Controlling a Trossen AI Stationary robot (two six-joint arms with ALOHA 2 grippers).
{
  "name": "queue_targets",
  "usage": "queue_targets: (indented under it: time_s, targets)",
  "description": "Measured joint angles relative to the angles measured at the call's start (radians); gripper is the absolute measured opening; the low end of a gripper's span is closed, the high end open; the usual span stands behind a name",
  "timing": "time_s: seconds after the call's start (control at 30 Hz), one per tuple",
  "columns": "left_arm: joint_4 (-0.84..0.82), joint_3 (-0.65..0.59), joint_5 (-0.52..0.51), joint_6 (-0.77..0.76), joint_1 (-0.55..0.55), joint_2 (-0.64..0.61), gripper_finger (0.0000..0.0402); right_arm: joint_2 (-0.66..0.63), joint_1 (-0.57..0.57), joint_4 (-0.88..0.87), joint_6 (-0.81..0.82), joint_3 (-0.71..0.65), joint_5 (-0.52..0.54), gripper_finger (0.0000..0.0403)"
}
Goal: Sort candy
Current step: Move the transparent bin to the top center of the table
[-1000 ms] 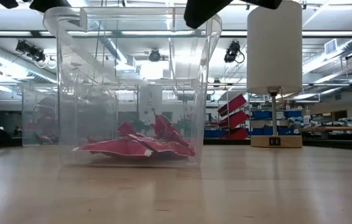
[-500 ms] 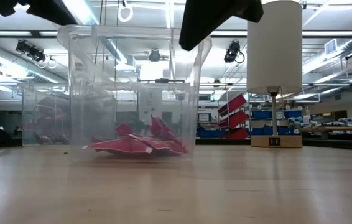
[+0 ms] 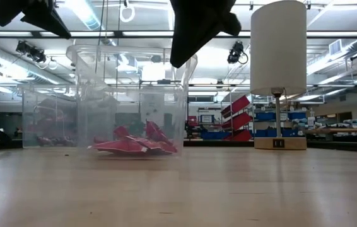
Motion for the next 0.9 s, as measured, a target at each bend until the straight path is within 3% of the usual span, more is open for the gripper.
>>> queue_targets:
  time_s: [0.9]
  targets:
    - [-0.035,0.000,0.000,-0.049,0.000,0.000,0.0000,0.000,-0.121,0.113,-0.256,0.000,-0.036,0.0000]
